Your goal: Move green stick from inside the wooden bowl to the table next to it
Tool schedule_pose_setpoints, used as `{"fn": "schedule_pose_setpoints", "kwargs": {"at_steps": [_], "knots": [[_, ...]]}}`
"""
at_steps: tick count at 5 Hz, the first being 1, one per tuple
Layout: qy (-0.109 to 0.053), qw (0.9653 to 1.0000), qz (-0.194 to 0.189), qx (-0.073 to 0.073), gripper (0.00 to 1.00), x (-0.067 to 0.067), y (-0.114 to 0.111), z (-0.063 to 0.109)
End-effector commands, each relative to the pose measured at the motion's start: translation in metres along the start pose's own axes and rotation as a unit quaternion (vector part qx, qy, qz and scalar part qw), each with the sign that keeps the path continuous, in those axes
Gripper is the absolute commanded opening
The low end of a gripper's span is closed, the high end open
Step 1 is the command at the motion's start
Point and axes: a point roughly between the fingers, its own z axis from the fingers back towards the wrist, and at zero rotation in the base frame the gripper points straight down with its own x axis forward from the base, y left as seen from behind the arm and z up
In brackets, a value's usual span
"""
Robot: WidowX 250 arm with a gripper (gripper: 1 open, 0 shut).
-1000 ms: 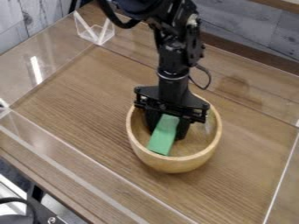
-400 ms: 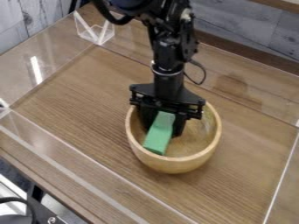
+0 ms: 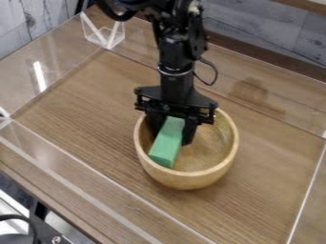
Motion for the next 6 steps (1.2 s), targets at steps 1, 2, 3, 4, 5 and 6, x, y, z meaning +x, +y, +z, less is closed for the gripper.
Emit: {"fn": "schedule_pose_setpoints", "kwargs": {"at_steps": [1,2,3,4,5,6], "knots": [[-0.032,0.9994,0.008,-0.007,0.0,0.009,0.006,0.018],[-0.03,0.9995,0.01,-0.006,0.0,0.008,0.01,0.017],[-0.029,0.9995,0.011,-0.005,0.0,0.007,0.013,0.017],[-0.028,0.9996,0.011,-0.003,0.0,0.005,0.017,0.016],[-0.026,0.9996,0.012,-0.001,0.0,0.004,0.02,0.015],[-0.024,0.9997,0.011,0.002,0.0,0.002,0.023,0.013]]}}
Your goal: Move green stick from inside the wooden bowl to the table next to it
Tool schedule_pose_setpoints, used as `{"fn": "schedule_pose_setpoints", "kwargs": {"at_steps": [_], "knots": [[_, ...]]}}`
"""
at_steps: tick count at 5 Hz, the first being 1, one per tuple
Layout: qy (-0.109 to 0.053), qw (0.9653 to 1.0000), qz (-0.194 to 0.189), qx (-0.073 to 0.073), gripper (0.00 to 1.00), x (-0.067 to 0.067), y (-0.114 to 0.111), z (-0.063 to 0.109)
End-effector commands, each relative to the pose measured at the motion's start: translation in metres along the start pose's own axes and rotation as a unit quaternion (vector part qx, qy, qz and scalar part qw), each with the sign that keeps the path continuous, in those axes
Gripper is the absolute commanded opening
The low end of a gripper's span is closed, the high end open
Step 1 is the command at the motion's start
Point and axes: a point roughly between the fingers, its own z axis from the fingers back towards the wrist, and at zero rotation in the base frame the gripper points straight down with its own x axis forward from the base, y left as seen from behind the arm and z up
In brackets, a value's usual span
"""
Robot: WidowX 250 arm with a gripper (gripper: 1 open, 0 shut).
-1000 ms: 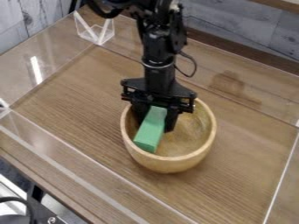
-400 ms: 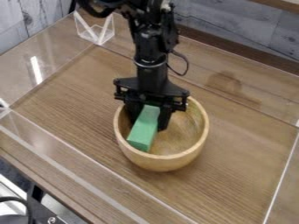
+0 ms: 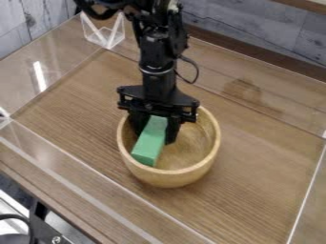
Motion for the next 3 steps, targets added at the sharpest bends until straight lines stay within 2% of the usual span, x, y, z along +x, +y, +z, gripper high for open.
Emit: {"fn": "schedule_pose_setpoints", "kwargs": {"at_steps": [1,3], "knots": [[-0.028,0.9996,0.001,-0.003,0.0,0.0053,0.0048,0.0128],[-0.025,0.9997,0.001,-0.002,0.0,0.0029,0.0077,0.0112]]}}
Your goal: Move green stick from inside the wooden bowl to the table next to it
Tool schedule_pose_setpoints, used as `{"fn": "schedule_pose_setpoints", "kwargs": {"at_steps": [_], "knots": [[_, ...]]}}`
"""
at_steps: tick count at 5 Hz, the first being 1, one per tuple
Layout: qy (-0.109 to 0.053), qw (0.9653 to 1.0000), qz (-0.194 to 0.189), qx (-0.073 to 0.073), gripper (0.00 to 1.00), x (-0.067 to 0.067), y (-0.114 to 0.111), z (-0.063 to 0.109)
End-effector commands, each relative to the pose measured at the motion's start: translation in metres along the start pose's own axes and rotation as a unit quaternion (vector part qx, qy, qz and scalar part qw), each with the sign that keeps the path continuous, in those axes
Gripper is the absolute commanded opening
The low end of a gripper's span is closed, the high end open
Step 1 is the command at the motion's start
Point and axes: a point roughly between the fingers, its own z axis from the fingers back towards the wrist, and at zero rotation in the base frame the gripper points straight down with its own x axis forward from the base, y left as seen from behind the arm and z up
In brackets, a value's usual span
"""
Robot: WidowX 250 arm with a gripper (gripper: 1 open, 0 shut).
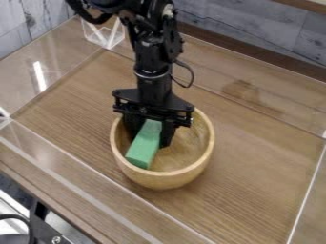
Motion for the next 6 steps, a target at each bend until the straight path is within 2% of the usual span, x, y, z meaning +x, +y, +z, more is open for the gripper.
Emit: {"fn": "schedule_pose_setpoints", "kwargs": {"at_steps": [1,6], "knots": [[-0.023,0.9997,0.006,-0.003,0.0,0.0052,0.0039,0.0122],[-0.019,0.9998,0.01,-0.001,0.0,0.0001,0.0121,0.0082]]}}
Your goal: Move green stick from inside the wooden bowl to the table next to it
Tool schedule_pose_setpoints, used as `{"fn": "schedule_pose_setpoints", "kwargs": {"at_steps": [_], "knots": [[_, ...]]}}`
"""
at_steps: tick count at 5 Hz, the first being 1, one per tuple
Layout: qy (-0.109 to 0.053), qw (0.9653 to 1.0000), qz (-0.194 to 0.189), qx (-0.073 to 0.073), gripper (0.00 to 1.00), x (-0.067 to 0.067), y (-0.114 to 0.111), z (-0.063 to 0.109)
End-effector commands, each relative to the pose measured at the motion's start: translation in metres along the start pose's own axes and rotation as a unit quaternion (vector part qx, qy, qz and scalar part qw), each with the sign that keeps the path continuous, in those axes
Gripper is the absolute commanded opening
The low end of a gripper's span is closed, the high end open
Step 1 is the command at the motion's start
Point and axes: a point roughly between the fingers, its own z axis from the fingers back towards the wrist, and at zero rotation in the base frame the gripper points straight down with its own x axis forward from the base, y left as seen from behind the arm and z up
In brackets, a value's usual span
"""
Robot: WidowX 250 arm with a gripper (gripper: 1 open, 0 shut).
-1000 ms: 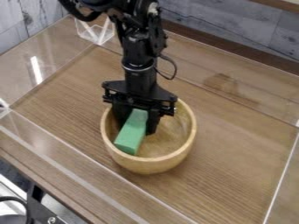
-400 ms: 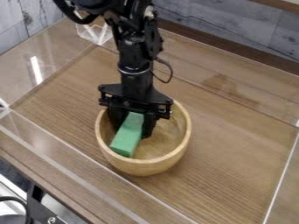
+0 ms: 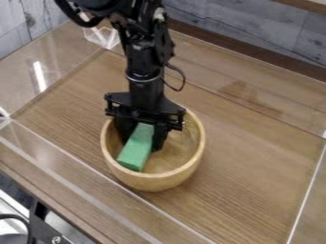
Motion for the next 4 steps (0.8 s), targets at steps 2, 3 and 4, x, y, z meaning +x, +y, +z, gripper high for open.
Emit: {"fn": "schedule_pose_setpoints", "kwargs": {"at_steps": [2,3,4], "knots": [[-0.029,0.9996,0.007,-0.004,1.0,0.0058,0.004,0.0154],[-0.029,0.9995,0.009,-0.006,0.0,0.0063,0.0043,0.0143],[-0.027,0.9995,0.013,-0.01,0.0,0.0075,0.0044,0.0178]]}}
